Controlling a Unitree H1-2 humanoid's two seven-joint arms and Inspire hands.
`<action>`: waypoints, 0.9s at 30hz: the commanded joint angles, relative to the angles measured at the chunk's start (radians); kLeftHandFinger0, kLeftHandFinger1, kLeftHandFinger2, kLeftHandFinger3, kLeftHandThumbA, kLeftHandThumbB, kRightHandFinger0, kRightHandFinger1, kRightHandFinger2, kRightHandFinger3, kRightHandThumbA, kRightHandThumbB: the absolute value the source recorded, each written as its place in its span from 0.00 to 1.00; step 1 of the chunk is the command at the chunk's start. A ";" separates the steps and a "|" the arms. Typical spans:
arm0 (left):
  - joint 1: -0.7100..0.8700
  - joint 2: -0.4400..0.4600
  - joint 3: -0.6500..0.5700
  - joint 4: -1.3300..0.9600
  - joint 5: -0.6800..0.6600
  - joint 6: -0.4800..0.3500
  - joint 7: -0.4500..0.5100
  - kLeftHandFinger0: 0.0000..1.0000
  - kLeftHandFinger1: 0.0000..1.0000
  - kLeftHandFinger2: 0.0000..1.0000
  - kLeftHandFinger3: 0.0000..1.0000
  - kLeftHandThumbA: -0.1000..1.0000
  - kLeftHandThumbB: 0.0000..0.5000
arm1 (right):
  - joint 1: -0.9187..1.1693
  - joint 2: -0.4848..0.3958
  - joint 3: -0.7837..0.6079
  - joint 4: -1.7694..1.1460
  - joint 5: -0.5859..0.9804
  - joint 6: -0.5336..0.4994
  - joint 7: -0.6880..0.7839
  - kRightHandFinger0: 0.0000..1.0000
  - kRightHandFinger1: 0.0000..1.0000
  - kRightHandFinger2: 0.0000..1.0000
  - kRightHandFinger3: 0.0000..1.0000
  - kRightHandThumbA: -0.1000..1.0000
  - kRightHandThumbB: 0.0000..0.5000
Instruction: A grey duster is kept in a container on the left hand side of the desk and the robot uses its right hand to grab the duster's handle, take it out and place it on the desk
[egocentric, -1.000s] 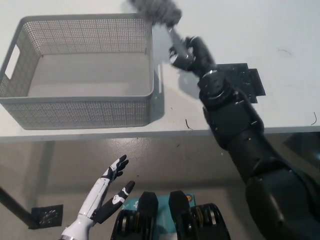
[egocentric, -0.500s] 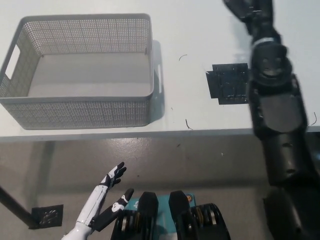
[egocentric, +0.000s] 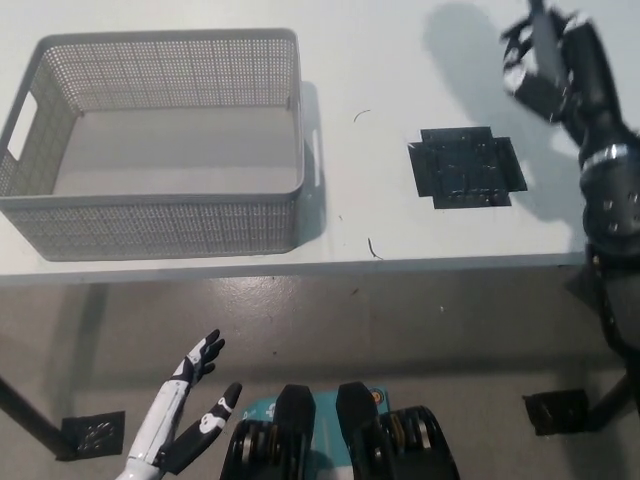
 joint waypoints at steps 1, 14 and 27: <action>0.008 0.016 0.017 -0.041 0.010 -0.028 0.027 1.00 1.00 1.00 1.00 0.75 0.16 | 0.012 -0.051 0.014 0.004 -0.017 -0.014 0.020 0.00 0.17 0.62 0.53 0.00 0.34; 0.015 0.012 0.036 -0.053 -0.005 -0.013 0.034 1.00 1.00 1.00 1.00 0.73 0.16 | 0.077 -0.105 0.033 0.154 -0.062 -0.034 -0.041 0.17 0.38 0.75 0.82 0.18 0.34; 0.000 0.009 0.041 -0.049 0.002 -0.011 0.027 1.00 1.00 1.00 1.00 0.72 0.12 | 0.061 -0.266 0.150 -0.044 -0.061 0.101 0.265 1.00 1.00 1.00 1.00 0.97 1.00</action>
